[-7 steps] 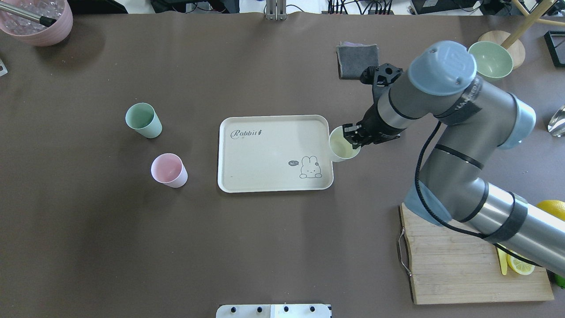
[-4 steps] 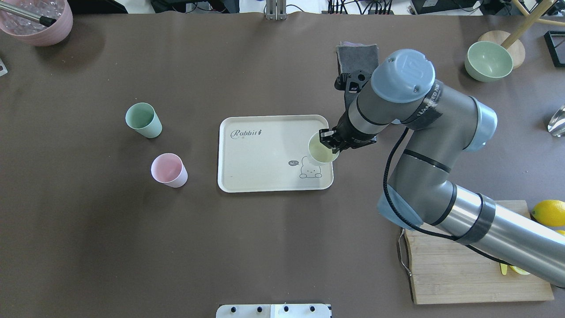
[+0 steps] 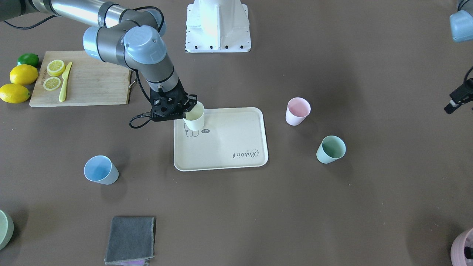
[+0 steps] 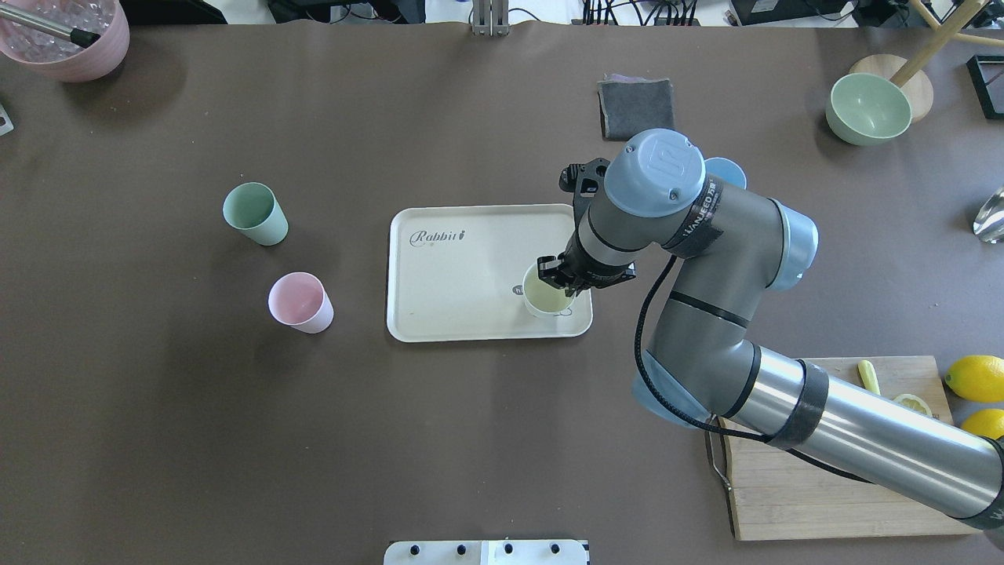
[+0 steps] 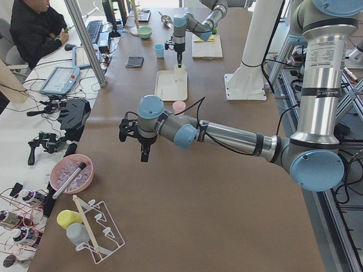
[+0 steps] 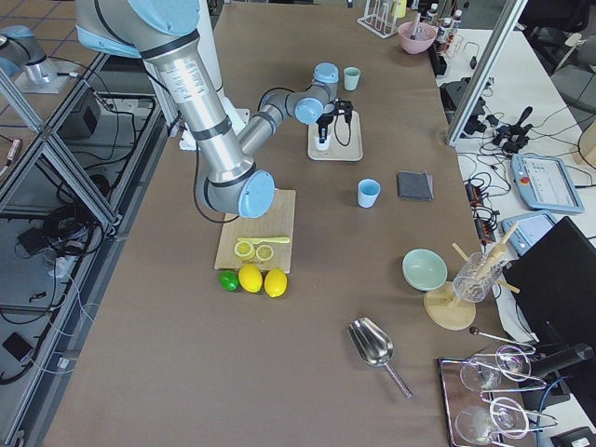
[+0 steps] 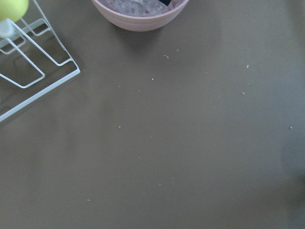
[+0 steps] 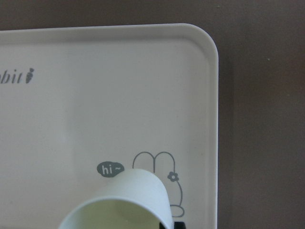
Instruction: Place all cups on tray
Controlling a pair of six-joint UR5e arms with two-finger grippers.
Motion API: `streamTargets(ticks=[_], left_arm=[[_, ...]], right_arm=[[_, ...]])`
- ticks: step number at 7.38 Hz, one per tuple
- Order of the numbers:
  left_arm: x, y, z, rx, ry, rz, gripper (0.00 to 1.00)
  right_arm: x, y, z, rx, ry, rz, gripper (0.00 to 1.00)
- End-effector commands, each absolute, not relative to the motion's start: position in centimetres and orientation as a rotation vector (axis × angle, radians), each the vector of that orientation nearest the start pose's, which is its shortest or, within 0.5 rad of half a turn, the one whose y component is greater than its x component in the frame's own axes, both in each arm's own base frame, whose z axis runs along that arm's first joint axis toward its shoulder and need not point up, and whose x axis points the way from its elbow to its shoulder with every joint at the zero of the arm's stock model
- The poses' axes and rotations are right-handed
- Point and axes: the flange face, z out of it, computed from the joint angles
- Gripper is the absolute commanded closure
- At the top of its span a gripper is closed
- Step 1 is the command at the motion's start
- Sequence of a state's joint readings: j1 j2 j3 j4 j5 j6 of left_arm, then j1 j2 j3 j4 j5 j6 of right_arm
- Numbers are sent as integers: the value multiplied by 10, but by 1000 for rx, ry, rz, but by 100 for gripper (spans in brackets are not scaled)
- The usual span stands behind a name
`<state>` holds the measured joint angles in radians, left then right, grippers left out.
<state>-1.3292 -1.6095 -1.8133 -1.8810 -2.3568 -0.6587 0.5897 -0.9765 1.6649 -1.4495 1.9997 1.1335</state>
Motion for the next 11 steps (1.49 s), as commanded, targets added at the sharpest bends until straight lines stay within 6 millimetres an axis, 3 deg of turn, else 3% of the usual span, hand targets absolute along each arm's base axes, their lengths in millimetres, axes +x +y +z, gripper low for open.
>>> streamTargets(ticks=[1, 2, 3, 4, 5, 7, 9, 11], left_arm=[[118, -497, 430, 116, 989, -179, 2], [130, -491, 422, 107, 998, -170, 2], [136, -487, 418, 106, 1003, -156, 2], [141, -484, 412, 106, 1009, -145, 2], [158, -475, 401, 92, 1009, -163, 2], [221, -447, 383, 81, 973, -182, 2], [280, -422, 373, 81, 938, -195, 2], [337, -426, 353, 82, 946, -198, 3]], right_arm=[[-512, -453, 257, 40, -895, -33, 100], [-512, -453, 259, 38, -891, -30, 84], [-515, -454, 264, 28, -882, -19, 24], [-514, -454, 262, 17, -886, 9, 1], [-509, -452, 253, 15, -903, 29, 1], [-475, -468, 235, 24, -940, 56, 0], [-437, -498, 241, 1, -960, 86, 0], [-396, -526, 250, -5, -945, 84, 0]])
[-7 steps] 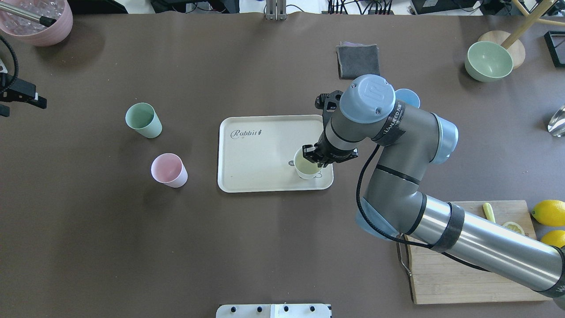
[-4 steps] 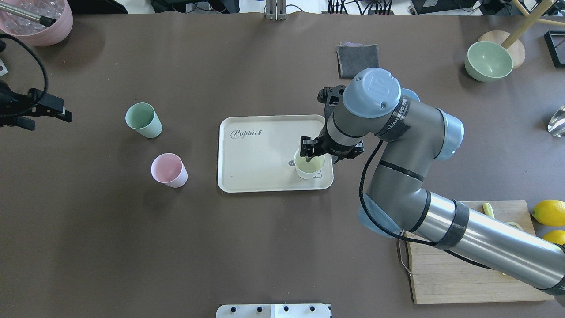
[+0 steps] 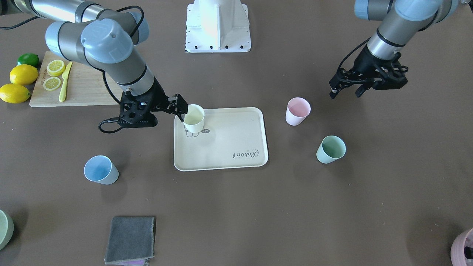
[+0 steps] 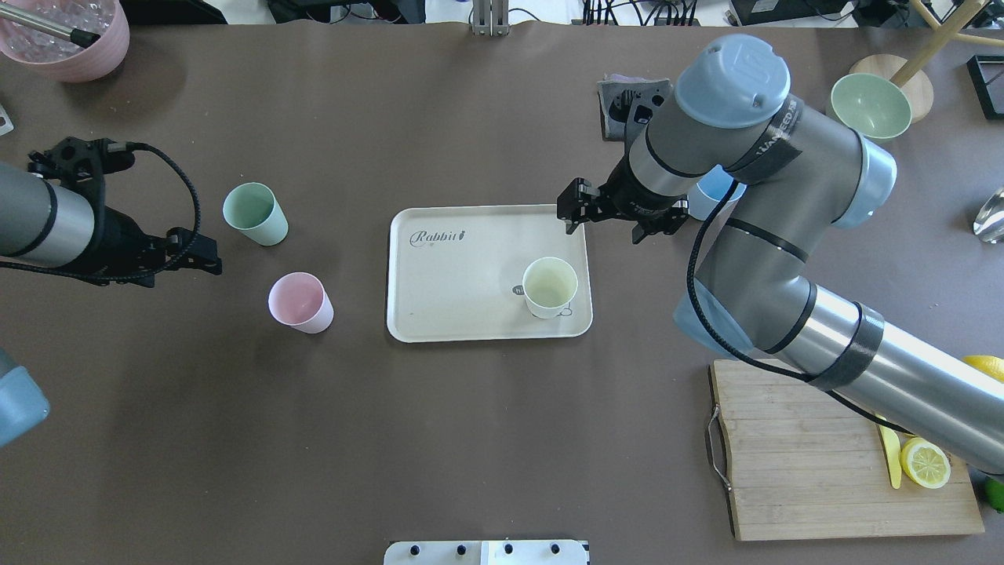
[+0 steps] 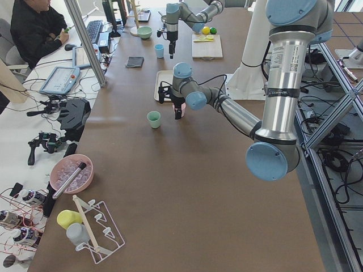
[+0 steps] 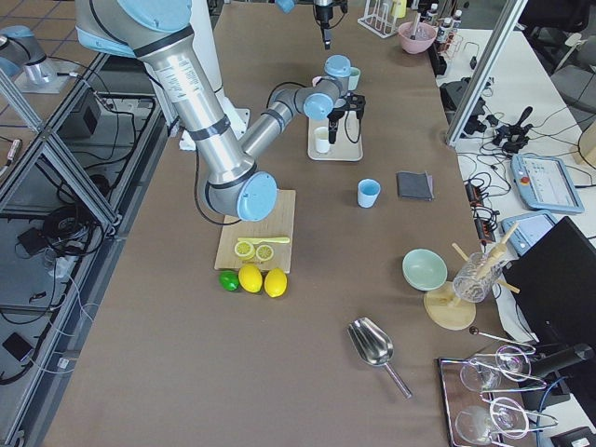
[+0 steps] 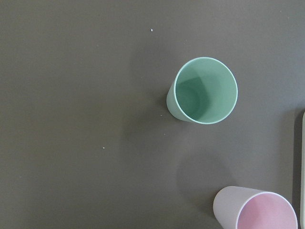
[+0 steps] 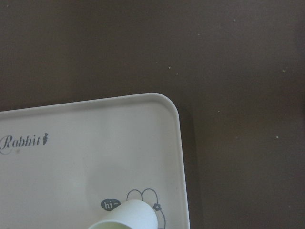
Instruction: Place all cups on tray
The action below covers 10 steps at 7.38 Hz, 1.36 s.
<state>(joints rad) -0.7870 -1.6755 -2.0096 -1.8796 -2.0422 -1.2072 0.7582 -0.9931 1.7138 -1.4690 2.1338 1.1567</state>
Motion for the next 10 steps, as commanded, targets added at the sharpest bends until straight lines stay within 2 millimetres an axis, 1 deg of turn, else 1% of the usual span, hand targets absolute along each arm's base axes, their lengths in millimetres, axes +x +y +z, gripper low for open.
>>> streamTargets(ticks=[1, 2, 3, 4, 5, 6, 7, 8, 10], left_arm=[[364, -430, 348, 89, 939, -193, 3], [379, -427, 349, 91, 930, -179, 3], [388, -421, 352, 91, 921, -168, 7], [396, -421, 355, 82, 914, -163, 16], [401, -425, 363, 74, 900, -167, 33], [407, -423, 369, 65, 891, -161, 47], [413, -424, 371, 60, 887, -157, 59], [413, -423, 365, 55, 899, -150, 100], [403, -422, 350, 71, 920, -146, 100]], right_arm=[[-388, -533, 256, -1, -918, 71, 0], [-380, -540, 259, 10, -913, 70, 0], [-374, -545, 260, 15, -912, 78, 0], [-371, -548, 260, 19, -911, 83, 0], [-367, -547, 270, 14, -901, 86, 0], [-361, -549, 281, 26, -888, 64, 0], [-353, -552, 291, 31, -879, 58, 0], [-346, -555, 298, 41, -872, 44, 0], [-335, -560, 306, 50, -862, 38, 0]])
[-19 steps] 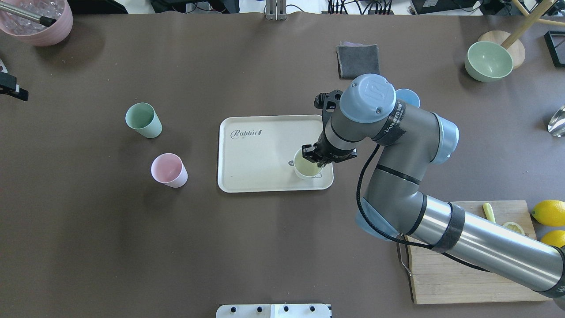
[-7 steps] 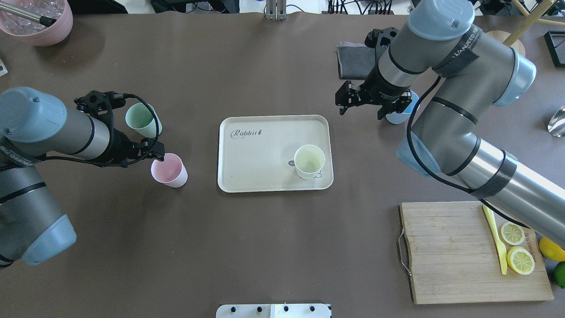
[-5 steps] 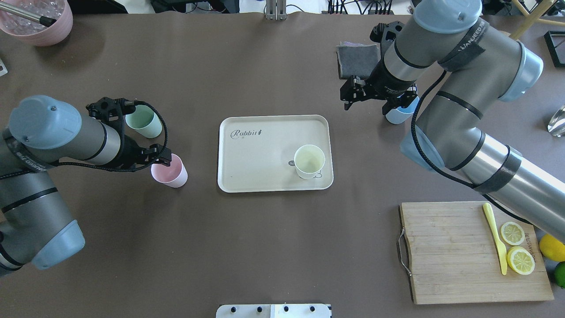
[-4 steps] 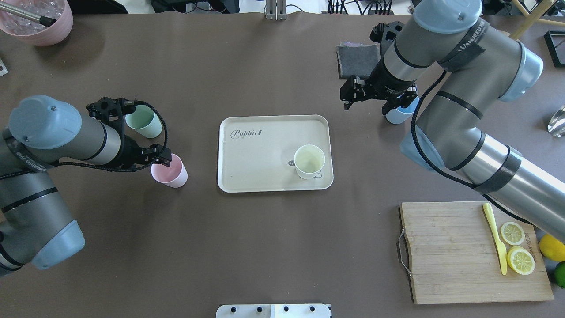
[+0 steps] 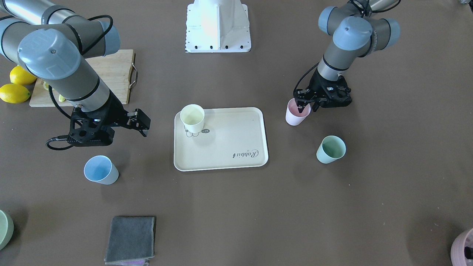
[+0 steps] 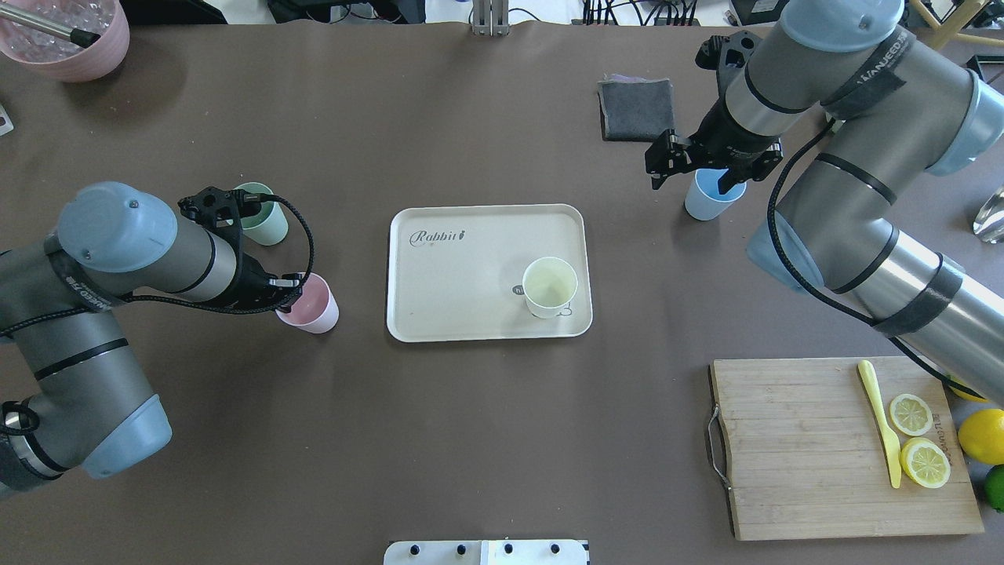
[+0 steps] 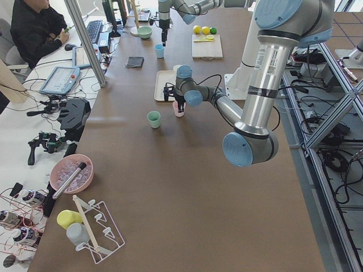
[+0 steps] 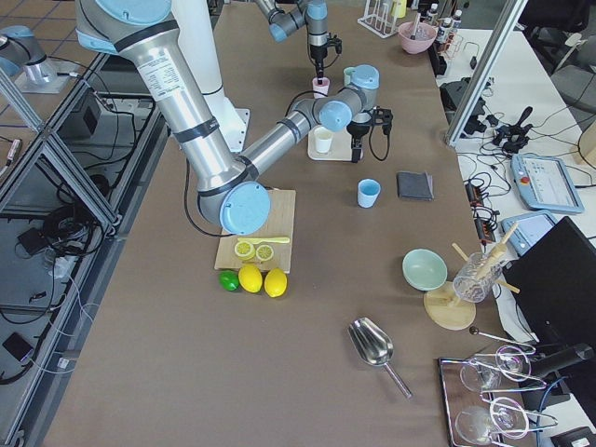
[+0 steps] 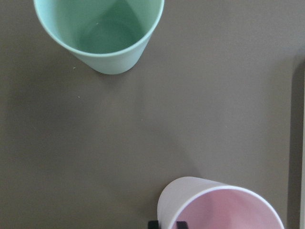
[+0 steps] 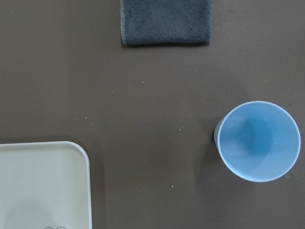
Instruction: Place all cups on tray
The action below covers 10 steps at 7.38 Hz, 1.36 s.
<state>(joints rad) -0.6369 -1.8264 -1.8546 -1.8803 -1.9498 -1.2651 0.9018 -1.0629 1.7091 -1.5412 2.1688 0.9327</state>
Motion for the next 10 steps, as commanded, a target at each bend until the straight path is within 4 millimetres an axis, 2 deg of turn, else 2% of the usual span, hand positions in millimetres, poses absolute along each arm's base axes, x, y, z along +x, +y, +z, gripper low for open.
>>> streamTargets(ticks=[1, 2, 4, 5, 7, 9, 10], left_arm=[[397, -424, 344, 78, 932, -149, 100], [401, -426, 329, 52, 958, -141, 100], [433, -446, 240, 5, 905, -188, 100], [451, -455, 220, 2, 905, -221, 100], [495, -466, 207, 20, 876, -218, 100], [517, -453, 215, 4, 867, -188, 100], [528, -459, 227, 29, 881, -187, 100]], right_arm=[[-324, -564, 316, 62, -852, 24, 0], [-315, -567, 327, 67, -838, 16, 0], [-299, -570, 348, 81, -815, -15, 0], [-295, -572, 349, 84, -815, -11, 0], [-284, -572, 364, 87, -803, -18, 0], [-278, -571, 375, 83, -794, -15, 0], [-278, -571, 375, 82, -793, -16, 0]])
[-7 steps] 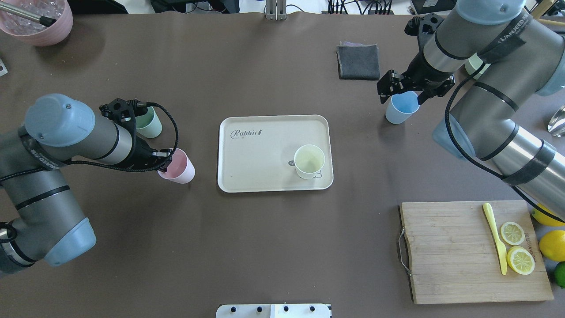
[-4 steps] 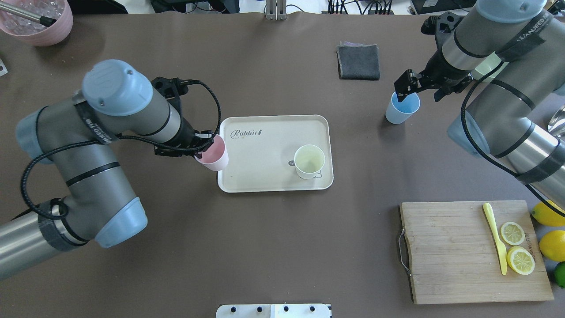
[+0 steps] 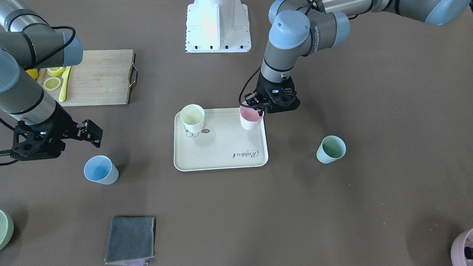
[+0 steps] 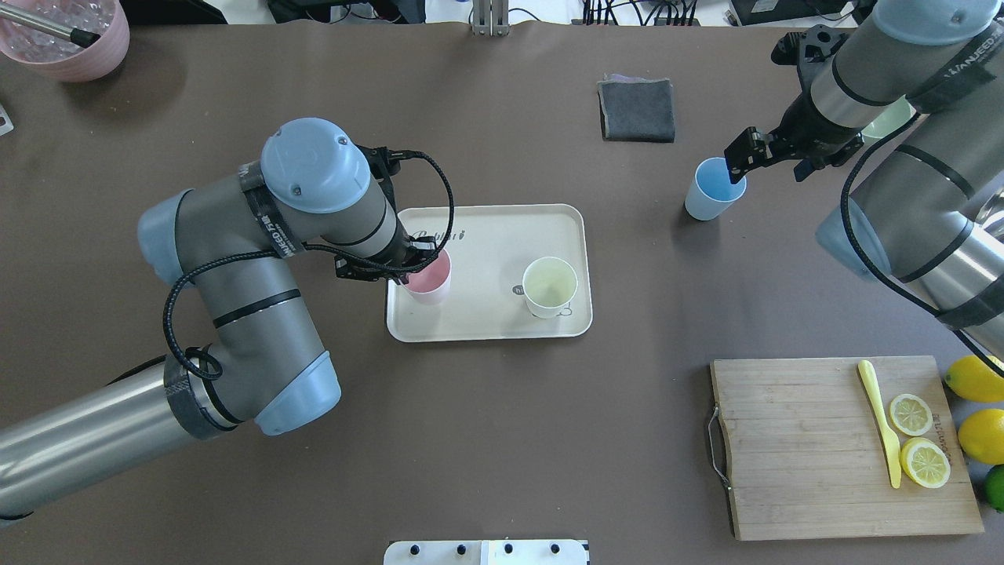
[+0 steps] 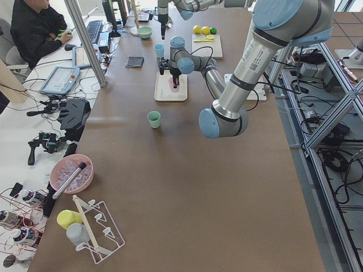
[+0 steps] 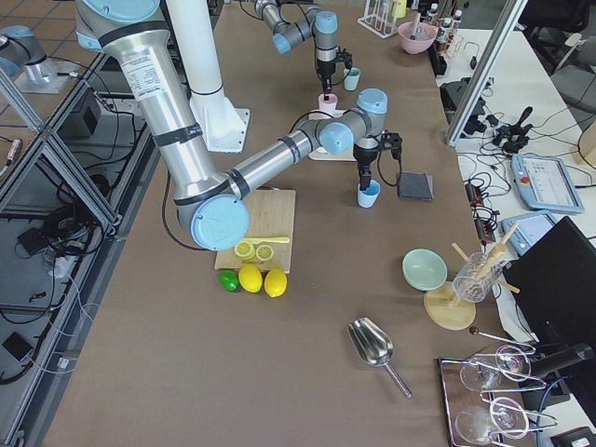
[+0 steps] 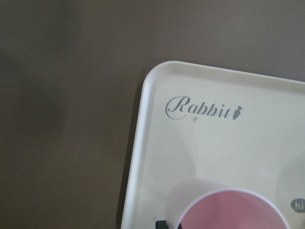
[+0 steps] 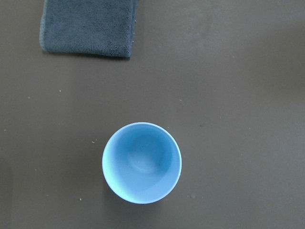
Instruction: Place all cups on tray
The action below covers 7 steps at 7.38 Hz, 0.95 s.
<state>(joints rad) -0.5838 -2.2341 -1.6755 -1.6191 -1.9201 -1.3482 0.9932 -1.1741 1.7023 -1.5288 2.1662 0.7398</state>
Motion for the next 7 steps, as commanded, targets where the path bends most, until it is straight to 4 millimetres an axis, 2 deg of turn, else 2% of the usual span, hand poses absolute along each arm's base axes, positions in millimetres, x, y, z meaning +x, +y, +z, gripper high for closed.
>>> streamTargets(ticks=[1, 3, 5, 7], left_arm=[[537, -460, 236, 41, 894, -180, 100], [539, -460, 237, 40, 894, -176, 100], [535, -459, 233, 45, 902, -178, 3], [517, -450, 217, 60, 938, -172, 2]], right_arm=[[-278, -571, 376, 80, -792, -14, 0], [-276, -571, 380, 76, -790, -11, 0], [-274, -570, 383, 78, -786, -24, 0], [-275, -569, 385, 78, -784, -24, 0]])
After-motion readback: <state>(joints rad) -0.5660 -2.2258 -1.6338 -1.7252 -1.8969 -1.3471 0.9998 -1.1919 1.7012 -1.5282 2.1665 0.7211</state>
